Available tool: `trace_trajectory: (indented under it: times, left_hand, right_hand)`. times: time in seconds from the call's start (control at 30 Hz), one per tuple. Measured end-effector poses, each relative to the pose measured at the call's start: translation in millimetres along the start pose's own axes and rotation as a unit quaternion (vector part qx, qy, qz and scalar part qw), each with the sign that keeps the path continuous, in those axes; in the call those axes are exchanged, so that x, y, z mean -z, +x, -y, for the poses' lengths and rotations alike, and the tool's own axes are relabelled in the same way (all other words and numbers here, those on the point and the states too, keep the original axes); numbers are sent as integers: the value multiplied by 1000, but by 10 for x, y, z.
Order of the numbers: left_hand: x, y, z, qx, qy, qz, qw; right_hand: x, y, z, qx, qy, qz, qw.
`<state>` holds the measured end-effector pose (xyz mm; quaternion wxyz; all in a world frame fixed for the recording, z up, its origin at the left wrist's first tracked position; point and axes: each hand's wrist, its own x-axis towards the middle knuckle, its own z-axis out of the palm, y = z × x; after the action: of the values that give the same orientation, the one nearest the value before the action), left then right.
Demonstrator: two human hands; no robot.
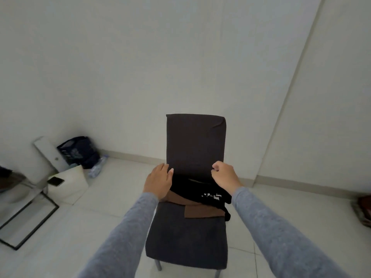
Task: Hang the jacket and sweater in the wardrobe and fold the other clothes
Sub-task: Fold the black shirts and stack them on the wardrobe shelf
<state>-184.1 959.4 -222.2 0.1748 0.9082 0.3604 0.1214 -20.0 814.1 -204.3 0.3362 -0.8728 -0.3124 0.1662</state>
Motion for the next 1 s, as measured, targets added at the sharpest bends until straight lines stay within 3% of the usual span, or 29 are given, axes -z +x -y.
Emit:
trace_trajectory:
  times: [0.43,0.73,0.9,1.0]
  left_hand:
    - [-1485,1938,651,-33,18,179,983]
    - [-2914,2774,858,-77,81,303,946]
    - [-3484,3017,852,-106,95,326,934]
    - [-3754,3050,867,-130,136,354,916]
  right_hand:
    - [-1037,1839,-969,-175,12,93,980]
    - [-1965,2573,-2005,-289,37,146,946]
    - [-2333,2878,-2345,-375,116,78,916]
    - [-2499,3045,-2427,-446,181,-1,877]
